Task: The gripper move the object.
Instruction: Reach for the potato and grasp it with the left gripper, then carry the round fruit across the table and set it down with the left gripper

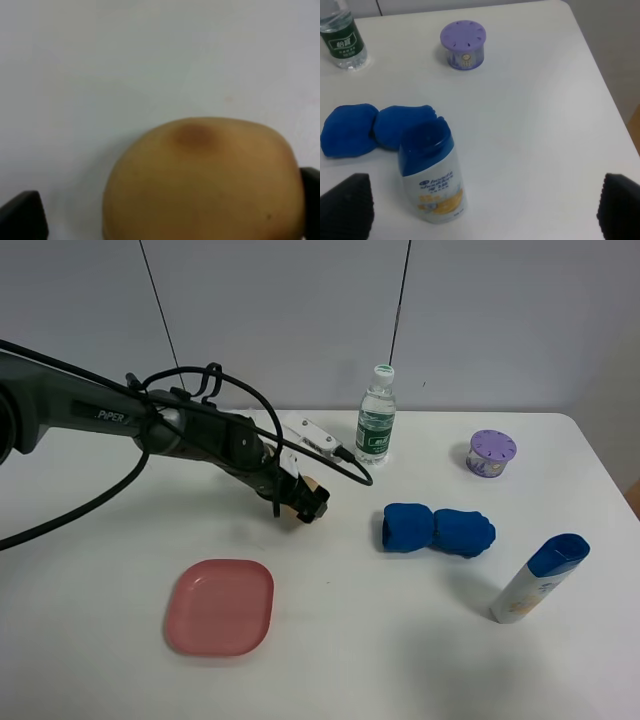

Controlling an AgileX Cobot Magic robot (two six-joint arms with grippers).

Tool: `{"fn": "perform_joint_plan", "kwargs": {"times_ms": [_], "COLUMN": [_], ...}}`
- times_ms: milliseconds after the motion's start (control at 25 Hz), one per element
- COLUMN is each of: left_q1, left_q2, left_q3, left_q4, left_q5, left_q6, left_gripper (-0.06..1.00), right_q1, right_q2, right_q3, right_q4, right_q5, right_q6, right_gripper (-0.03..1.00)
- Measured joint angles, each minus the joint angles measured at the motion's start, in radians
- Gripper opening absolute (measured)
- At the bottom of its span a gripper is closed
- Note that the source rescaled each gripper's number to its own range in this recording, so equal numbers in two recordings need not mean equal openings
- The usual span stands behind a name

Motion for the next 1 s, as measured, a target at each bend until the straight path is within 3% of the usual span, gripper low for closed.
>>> {"fn": "perform_joint_plan", "kwargs": {"times_ms": [120,200,440,560,680,1000], "left_q1": [-0.021,-0.025,-0.024,-0.027,-0.041,-0.111], "left_q2": [0.002,0.002,0.002,-0.021,-0.079,-0.263], "left_q3": [0.0,0.0,0.0,0.0,0.0,-0.046], "left_q4": [0.0,0.0,0.001,0.008,0.009,0.009], "left_q5": [0.0,0.0,-0.001,0.009,0.032,0.025], "left_q6": [-0.002,-0.002,-0.006,-0.007,-0.007,-0.007], "left_gripper": [0.99,0.91,0.29,0.1,0.03,0.01], "right_q1": [0.0,0.0,0.0,0.0,0.0,0.0], "right_q2": [0.0,0.0,0.0,0.0,0.0,0.0], "right_q3": [0.0,0.0,0.0,0.0,0.0,0.0], "right_q4": [0.0,0.0,0.0,0.0,0.0,0.0], "right_q5": [0.0,0.0,0.0,0.0,0.0,0.0], "right_q6": [0.0,0.0,0.0,0.0,0.0,0.0], "right_gripper": [1.0,1.0,1.0,1.0,1.0,1.0]}}
